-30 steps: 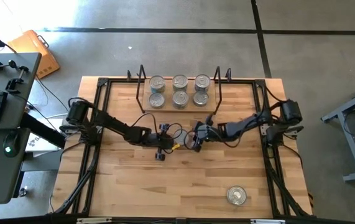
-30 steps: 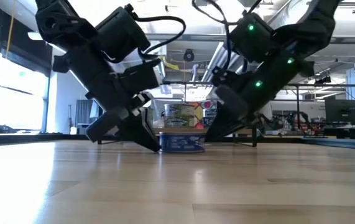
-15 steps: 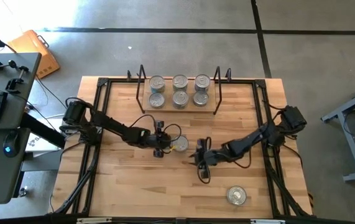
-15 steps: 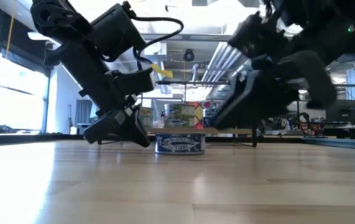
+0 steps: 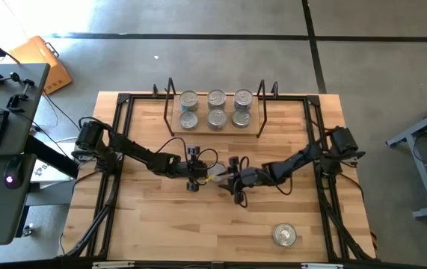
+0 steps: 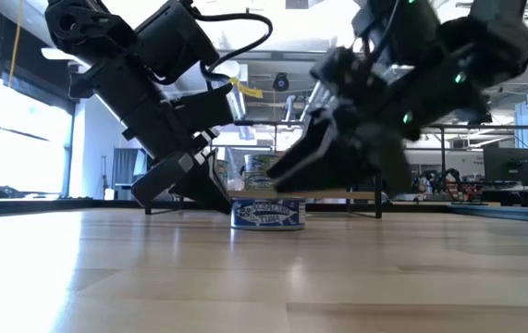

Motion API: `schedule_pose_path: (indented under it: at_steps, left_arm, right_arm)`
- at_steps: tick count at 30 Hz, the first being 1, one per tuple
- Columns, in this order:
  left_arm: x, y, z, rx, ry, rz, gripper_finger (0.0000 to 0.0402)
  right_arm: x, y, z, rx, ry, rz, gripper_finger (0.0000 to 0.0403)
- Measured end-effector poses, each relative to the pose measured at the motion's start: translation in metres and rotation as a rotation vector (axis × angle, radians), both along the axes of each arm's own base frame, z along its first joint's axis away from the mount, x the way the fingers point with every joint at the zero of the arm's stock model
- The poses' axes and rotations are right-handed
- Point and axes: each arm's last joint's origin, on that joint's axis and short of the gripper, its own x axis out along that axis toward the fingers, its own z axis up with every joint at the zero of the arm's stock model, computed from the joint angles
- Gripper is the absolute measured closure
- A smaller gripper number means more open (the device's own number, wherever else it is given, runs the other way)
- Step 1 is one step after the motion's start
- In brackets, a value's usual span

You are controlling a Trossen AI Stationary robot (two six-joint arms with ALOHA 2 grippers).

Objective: Stack canned seafood by type on shelf
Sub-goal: Stack the blue tuna can on top of the blue tuna can on the shelf

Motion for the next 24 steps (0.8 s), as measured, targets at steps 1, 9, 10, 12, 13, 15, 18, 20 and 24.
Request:
schedule_pose_path:
  at_steps: [1, 9, 10, 12, 13, 15, 18, 20, 24]
  left_arm:
    - [0.0, 0.0, 0.0, -0.001, -0.002, 0.0, 0.0401]
    - [0.001, 0.0, 0.001, -0.008, -0.012, -0.005, 0.0401]
    - [0.001, -0.001, 0.001, -0.012, -0.013, -0.009, 0.0401]
    - [0.002, -0.001, 0.001, -0.02, -0.018, -0.015, 0.0401]
    - [0.002, -0.001, 0.001, -0.021, -0.023, -0.016, 0.0401]
    - [0.002, -0.001, 0.002, -0.013, -0.027, -0.019, 0.0401]
    - [0.001, -0.004, 0.002, 0.043, -0.027, -0.008, 0.0401]
    - [-0.002, -0.008, 0.005, 0.089, -0.02, 0.012, 0.0401]
    - [-0.008, -0.018, 0.013, 0.131, -0.002, -0.013, 0.0401]
  right_arm:
    - [0.001, -0.002, -0.004, -0.009, 0.005, -0.003, 0.02]
    - [0.005, -0.009, -0.033, -0.127, 0.061, 0.025, 0.0201]
    - [0.005, -0.009, -0.034, -0.127, 0.068, 0.026, 0.0212]
    - [0.006, -0.009, -0.037, -0.124, 0.074, 0.023, 0.0239]
    - [0.005, -0.009, -0.037, -0.125, 0.078, 0.02, 0.0255]
    - [0.004, -0.009, -0.039, -0.113, 0.096, 0.001, 0.0289]
    - [0.002, -0.006, -0.04, -0.091, 0.114, -0.027, 0.0338]
    - [0.002, -0.004, -0.039, -0.073, 0.112, -0.048, 0.0368]
    - [-0.001, 0.0, -0.035, -0.058, 0.114, -0.1, 0.0399]
